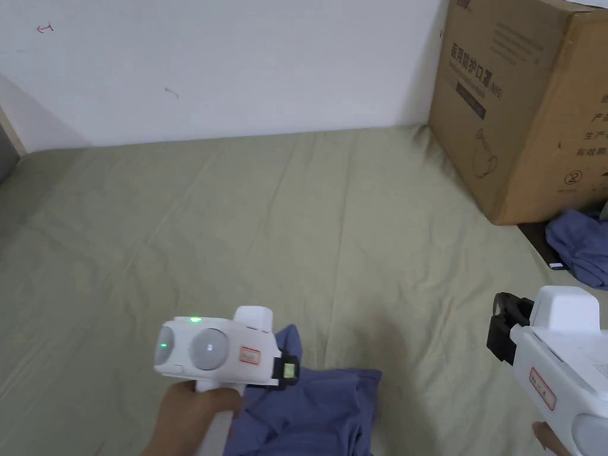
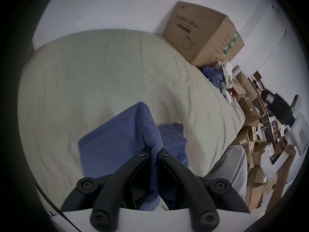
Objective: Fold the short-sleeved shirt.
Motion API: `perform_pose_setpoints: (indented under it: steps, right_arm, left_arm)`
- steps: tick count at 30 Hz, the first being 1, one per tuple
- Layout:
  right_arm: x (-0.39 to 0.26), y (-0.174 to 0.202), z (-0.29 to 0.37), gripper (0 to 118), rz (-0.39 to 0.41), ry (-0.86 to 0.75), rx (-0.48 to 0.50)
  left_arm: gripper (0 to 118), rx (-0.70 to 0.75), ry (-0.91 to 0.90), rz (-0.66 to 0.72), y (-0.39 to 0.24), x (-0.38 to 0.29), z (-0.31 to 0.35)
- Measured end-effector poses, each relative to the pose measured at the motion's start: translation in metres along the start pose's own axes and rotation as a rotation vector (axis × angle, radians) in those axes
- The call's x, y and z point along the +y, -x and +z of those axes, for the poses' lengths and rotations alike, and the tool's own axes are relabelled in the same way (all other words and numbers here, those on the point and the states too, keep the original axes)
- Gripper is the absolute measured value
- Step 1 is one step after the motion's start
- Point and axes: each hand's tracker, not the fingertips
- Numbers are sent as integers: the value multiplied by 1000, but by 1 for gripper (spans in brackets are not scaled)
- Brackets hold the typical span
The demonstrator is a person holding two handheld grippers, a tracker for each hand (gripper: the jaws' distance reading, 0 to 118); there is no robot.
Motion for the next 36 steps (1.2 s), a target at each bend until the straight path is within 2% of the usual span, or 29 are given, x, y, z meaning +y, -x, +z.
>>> perform_pose_setpoints:
  steps: [7, 11, 13, 14, 15, 17, 18, 23, 27, 30, 32, 35, 36]
  right_arm:
    - [-4, -11, 0, 0, -6, 12, -25]
    - [-6, -12, 1, 0, -5, 14, -29]
    - [-6, -11, 1, 0, -7, 18, -26]
    - [-6, -11, 1, 0, -7, 17, -24]
    - [-6, -10, 1, 0, -6, 17, -23]
    - [-5, -8, 2, 0, -4, 15, -19]
    - [-4, -7, 2, 0, -4, 13, -17]
    - [0, -3, 5, 0, -3, -2, -9]
    - [3, 0, 7, 0, 1, -9, -4]
    - [4, 1, 7, 0, 3, -10, -2]
    - [3, 2, 8, 0, 4, -9, -3]
    - [3, 2, 8, 0, 7, -4, -3]
    - [2, 2, 8, 0, 7, -3, -4]
  left_arm:
    - [6, 50, 95, -39, -30, -17, -77]
    - [7, 64, 111, -51, -38, -28, -93]
    - [25, 67, 93, -72, -39, -29, -90]
    - [40, 54, 73, -57, -39, -28, -83]
    - [67, 10, 57, -38, -38, -27, -79]
    - [94, -46, 29, 1, -37, -25, -67]
    - [99, -53, -12, 6, -38, -25, -56]
    - [99, 4, -274, -24, -30, -25, -6]
    - [99, 100, -379, -65, -10, -28, 13]
    - [96, 169, -424, -64, 6, -34, 13]
    - [80, 188, -457, -58, 18, -42, 10]
    - [15, 189, -472, -54, 33, -54, -2]
    - [3, 185, -467, -47, 36, -58, -7]
